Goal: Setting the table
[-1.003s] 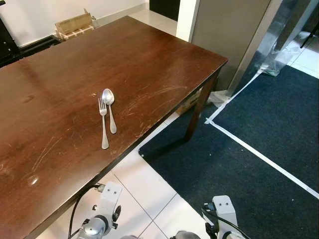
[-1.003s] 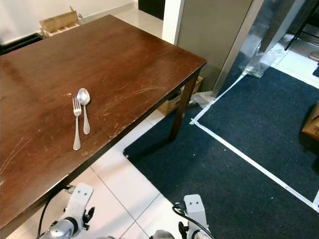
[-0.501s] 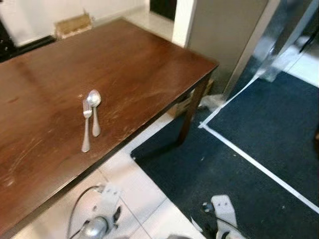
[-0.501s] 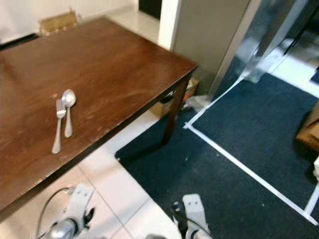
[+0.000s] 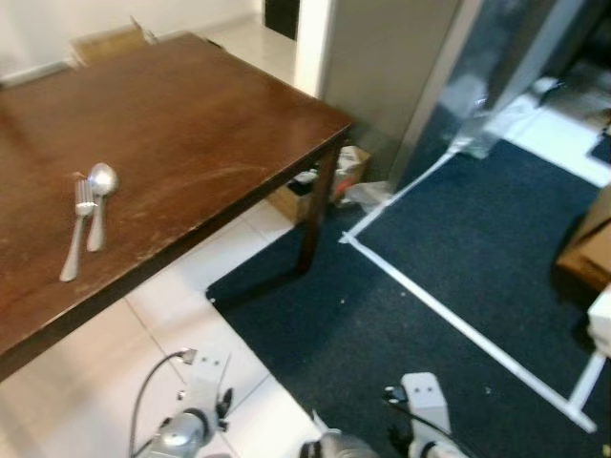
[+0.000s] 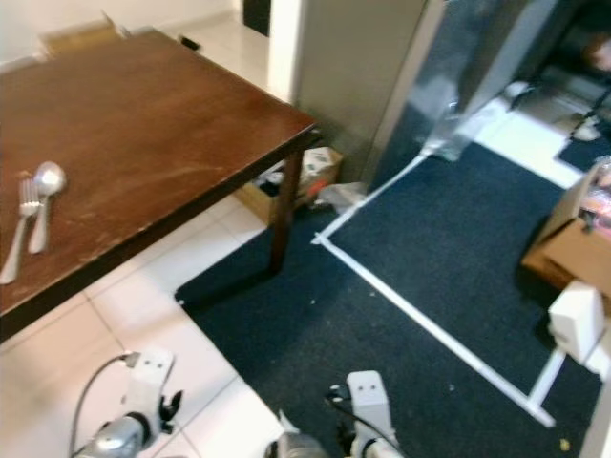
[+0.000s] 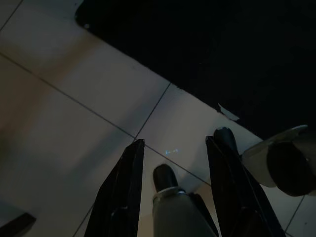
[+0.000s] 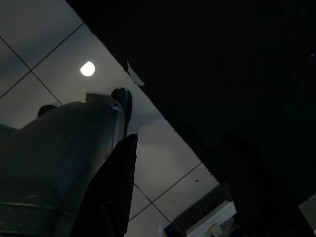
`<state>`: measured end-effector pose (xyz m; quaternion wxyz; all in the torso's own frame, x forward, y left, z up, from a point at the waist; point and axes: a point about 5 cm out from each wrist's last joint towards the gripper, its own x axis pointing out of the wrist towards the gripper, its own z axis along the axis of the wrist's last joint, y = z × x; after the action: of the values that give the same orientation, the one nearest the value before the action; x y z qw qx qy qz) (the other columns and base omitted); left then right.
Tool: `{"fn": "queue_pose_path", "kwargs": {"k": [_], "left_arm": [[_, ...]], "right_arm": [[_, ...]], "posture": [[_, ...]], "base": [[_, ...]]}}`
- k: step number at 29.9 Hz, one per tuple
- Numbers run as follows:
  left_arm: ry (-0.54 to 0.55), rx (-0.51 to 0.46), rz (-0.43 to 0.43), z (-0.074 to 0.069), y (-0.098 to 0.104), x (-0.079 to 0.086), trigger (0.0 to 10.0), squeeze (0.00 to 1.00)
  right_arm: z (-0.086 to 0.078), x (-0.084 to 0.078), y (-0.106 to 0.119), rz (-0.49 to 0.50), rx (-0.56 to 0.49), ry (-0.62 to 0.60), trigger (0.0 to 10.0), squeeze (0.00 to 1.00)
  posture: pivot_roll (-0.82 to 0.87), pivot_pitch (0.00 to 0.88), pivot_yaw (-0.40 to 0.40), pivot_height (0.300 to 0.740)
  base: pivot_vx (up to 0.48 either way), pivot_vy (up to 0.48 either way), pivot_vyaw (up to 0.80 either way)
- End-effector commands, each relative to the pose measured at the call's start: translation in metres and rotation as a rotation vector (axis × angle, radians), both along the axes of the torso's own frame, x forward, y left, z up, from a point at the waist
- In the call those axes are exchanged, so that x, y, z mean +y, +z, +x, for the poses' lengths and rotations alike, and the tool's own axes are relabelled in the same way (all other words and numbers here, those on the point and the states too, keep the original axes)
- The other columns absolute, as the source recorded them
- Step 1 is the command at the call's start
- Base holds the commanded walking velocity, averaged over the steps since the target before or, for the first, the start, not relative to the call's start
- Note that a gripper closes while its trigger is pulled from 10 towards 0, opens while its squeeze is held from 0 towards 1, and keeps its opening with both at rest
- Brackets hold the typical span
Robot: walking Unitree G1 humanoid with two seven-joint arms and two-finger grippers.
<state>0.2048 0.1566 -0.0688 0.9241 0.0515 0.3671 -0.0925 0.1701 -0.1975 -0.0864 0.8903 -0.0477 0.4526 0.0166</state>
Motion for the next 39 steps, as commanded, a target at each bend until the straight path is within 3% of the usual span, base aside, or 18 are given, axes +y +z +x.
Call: {"fn": "queue_pose_path", "kwargs": {"k": [1,21,39], "left_arm": [[0.02,0.028,0.014,-0.0063,-0.0036,0.0085,10.0,0.0],[0.015,0.0,0.064,-0.0044,-0.0019,0.0113,10.0,0.0],[0.01,0.004,0.064,-0.0032,-0.0015,0.0117,10.0,0.0]], "right_arm": [[-0.0004,0.0029,-0.0006,0.016,0.004,0.0,10.0,0.0],[-0.0017,0.0055,-0.0016,0.013,0.012,0.029,10.0,0.0],[0.004,0.0091,0.0006,0.027,-0.002,0.049,10.0,0.0]], "posture": [[0.02,0.053,0.006,0.74],[0.02,0.047,0.006,0.74],[0.02,0.044,0.006,0.74]], "base": [[0.0,0.48,0.0],[0.0,0.048,0.0],[0.0,0.0,0.77]]}}
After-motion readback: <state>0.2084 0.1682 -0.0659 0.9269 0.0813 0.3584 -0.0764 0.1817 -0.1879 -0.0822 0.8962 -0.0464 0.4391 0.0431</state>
